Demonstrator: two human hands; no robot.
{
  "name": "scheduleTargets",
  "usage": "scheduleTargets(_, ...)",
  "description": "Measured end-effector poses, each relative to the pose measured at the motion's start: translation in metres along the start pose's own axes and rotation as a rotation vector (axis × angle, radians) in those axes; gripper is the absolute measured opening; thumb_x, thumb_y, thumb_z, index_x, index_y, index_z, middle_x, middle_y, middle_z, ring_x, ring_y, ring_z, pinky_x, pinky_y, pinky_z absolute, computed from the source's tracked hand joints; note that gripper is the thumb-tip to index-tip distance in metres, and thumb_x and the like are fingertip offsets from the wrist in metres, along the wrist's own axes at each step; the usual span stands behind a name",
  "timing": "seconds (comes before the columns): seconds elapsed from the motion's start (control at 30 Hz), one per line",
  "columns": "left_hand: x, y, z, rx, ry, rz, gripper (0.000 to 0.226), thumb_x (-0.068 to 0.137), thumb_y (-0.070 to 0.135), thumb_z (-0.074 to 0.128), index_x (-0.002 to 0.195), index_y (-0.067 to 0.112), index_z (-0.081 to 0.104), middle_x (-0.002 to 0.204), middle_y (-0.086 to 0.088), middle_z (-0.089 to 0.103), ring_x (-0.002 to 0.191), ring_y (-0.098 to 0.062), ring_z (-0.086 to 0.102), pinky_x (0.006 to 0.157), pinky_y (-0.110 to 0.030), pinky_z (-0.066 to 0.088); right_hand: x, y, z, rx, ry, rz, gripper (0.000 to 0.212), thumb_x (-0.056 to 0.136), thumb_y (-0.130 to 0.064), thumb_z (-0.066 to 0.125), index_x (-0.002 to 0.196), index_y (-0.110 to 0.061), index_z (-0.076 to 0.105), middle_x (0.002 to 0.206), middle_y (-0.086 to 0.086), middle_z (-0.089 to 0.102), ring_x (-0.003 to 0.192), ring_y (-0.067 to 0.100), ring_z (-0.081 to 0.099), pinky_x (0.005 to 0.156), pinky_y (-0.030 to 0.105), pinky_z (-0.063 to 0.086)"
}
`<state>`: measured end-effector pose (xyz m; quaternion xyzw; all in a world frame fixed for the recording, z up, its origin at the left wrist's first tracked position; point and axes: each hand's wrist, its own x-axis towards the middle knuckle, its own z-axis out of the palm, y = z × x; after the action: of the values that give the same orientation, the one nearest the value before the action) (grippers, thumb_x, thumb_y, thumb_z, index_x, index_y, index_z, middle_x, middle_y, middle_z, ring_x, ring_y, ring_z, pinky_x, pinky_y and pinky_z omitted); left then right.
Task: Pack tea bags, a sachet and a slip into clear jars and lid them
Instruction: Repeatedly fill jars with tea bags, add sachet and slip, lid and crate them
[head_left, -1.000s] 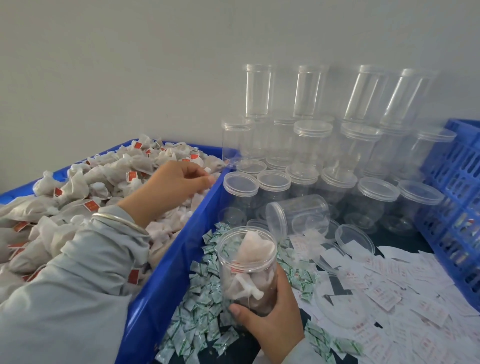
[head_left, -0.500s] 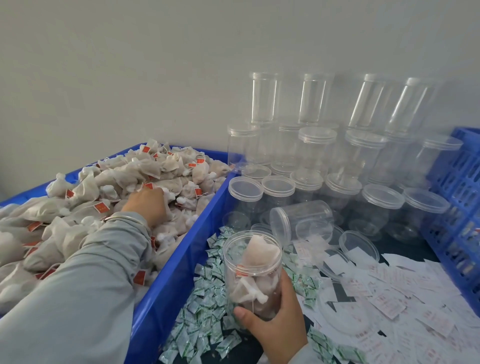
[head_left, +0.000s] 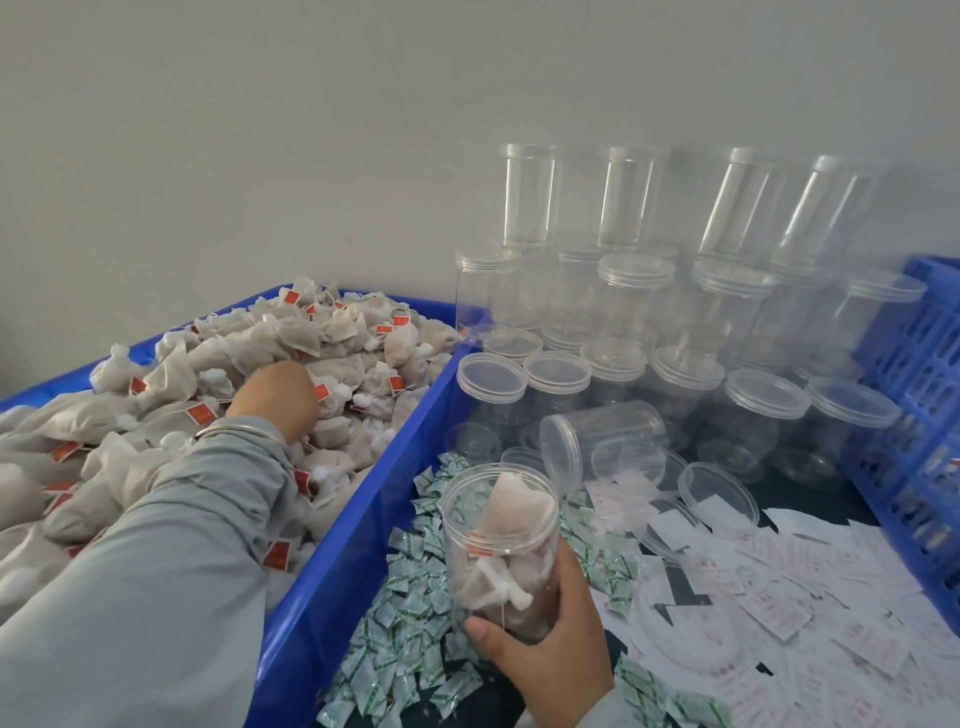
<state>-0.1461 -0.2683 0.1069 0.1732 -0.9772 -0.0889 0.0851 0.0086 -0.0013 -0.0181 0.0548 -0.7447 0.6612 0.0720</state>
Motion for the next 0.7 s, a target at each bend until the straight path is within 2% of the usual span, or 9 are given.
scheduleTargets(0.1, -0.002, 0.004, -0.01, -0.196, 0.075, 0.041, 0.027, 0.09, 0.006, 0.048, 0.112, 0.008, 0.063, 0.115, -0.012, 0.063, 0.102, -0.028, 0.058, 0.084, -0.034, 0.045, 0.0, 0.0, 0.001, 0.002, 0.002, -0.005, 0.109, 0.04, -0.047, 0.084, 0.137, -0.032, 0.038, 0.13, -0.012, 0.053, 0.113, -0.01, 0.051, 0.085, 0.006, 0.045)
scheduleTargets(0.2, -0.011, 0.017, -0.022, -0.496, 0.07, 0.075, 0.016, 0.089, 0.008, 0.054, 0.1, 0.016, 0.064, 0.093, -0.002, 0.062, 0.073, -0.016, 0.056, 0.062, -0.024, 0.043, 0.0, -0.001, 0.001, -0.006, 0.016, -0.009, 0.106, 0.039, -0.05, 0.083, 0.133, -0.036, 0.037, 0.13, -0.014, 0.052, 0.113, -0.014, 0.048, 0.084, 0.002, 0.041)
scheduleTargets(0.23, -0.016, 0.022, -0.025, -0.639, 0.011, 0.074, 0.013, 0.09, 0.008, 0.056, 0.097, 0.016, 0.064, 0.088, 0.0, 0.059, 0.067, -0.013, 0.053, 0.056, -0.023, 0.041, 0.0, -0.002, 0.001, -0.016, 0.021, -0.012, 0.105, 0.039, -0.051, 0.083, 0.133, -0.037, 0.037, 0.13, -0.015, 0.052, 0.114, -0.015, 0.047, 0.083, 0.001, 0.04)
scheduleTargets(0.33, -0.032, 0.032, -0.037, -1.078, -0.309, 0.109, 0.015, 0.092, 0.006, 0.057, 0.104, 0.008, 0.065, 0.083, -0.005, 0.058, 0.061, -0.009, 0.05, 0.05, -0.018, 0.044, -0.001, -0.002, 0.0, -0.028, 0.026, -0.014, 0.104, 0.04, -0.051, 0.083, 0.133, -0.037, 0.038, 0.129, -0.015, 0.053, 0.114, -0.013, 0.048, 0.086, 0.004, 0.042)
scheduleTargets(0.43, -0.049, 0.043, -0.048, -1.344, -0.52, 0.248, 0.017, 0.083, 0.004, 0.06, 0.096, 0.013, 0.066, 0.086, -0.006, 0.062, 0.075, -0.014, 0.051, 0.056, -0.018, 0.05, -0.001, -0.001, 0.0, -0.028, 0.015, -0.007, 0.108, 0.04, -0.047, 0.084, 0.137, -0.029, 0.039, 0.13, -0.01, 0.054, 0.116, -0.006, 0.051, 0.088, 0.011, 0.047)
scheduleTargets(0.5, -0.061, 0.05, -0.052, -1.423, -0.627, 0.371, 0.019, 0.071, 0.008, 0.065, 0.086, 0.018, 0.072, 0.081, -0.001, 0.068, 0.076, -0.014, 0.061, 0.061, -0.02, 0.056, -0.001, 0.0, 0.0, -0.035, 0.011, -0.008, 0.108, 0.041, -0.046, 0.084, 0.137, -0.028, 0.04, 0.129, -0.01, 0.056, 0.115, -0.004, 0.052, 0.086, 0.011, 0.047)
scheduleTargets(0.57, -0.07, 0.054, -0.053, -1.439, -0.753, 0.505, 0.02, 0.06, 0.015, 0.08, 0.079, 0.021, 0.076, 0.078, 0.001, 0.07, 0.073, -0.01, 0.067, 0.063, -0.021, 0.056, -0.001, 0.0, 0.0, -0.045, 0.01, -0.017, 0.108, 0.041, -0.046, 0.083, 0.138, -0.028, 0.039, 0.129, -0.012, 0.056, 0.116, -0.005, 0.052, 0.089, 0.012, 0.046)
scheduleTargets(0.63, -0.076, 0.058, -0.049, -1.387, -0.854, 0.609, 0.035, 0.048, 0.025, 0.091, 0.079, 0.02, 0.077, 0.078, -0.001, 0.069, 0.073, -0.011, 0.067, 0.066, -0.021, 0.055, -0.001, 0.0, 0.0, -0.049, 0.009, -0.01, 0.111, 0.04, -0.048, 0.082, 0.14, -0.027, 0.037, 0.132, -0.012, 0.053, 0.12, -0.002, 0.049, 0.093, 0.013, 0.045)
scheduleTargets(0.7, -0.081, 0.063, -0.044, -1.29, -0.894, 0.687, 0.029, 0.054, 0.026, 0.088, 0.081, 0.022, 0.077, 0.077, 0.001, 0.068, 0.074, -0.009, 0.066, 0.068, -0.02, 0.054, -0.001, 0.0, 0.001, -0.027, 0.008, -0.001, 0.115, 0.039, -0.048, 0.083, 0.141, -0.025, 0.036, 0.134, -0.01, 0.051, 0.123, -0.001, 0.047, 0.087, 0.005, 0.043)
